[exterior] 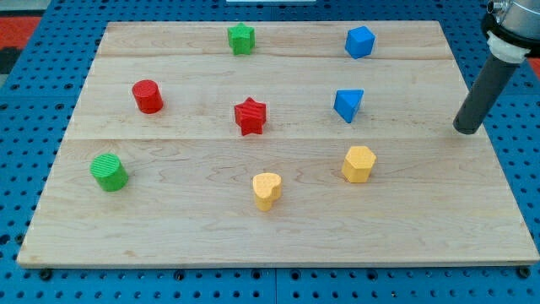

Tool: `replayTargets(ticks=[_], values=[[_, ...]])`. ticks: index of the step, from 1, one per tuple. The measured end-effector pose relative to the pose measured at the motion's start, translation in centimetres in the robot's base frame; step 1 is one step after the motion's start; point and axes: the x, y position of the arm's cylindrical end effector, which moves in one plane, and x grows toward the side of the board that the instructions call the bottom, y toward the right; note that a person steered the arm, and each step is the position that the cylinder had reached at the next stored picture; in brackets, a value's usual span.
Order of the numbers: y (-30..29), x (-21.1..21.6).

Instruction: Adjust the yellow hexagon and blue triangle in a diagonal line

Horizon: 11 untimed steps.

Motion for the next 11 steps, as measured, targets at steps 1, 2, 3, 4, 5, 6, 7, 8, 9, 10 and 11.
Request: replayTargets(ticks=[1,2,3,4,5,6,7,8,9,10,11], values=[[0.5,2.7],[-0.9,7.2],[-10.1,7.7],[-20.4,7.6],[-19.5,7.1],[-15.3,5.1],[-17.4,0.6],[-17.1,0.0],[-13.7,-1.6],[-13.7,-2.9],[-14.3,-2.9]])
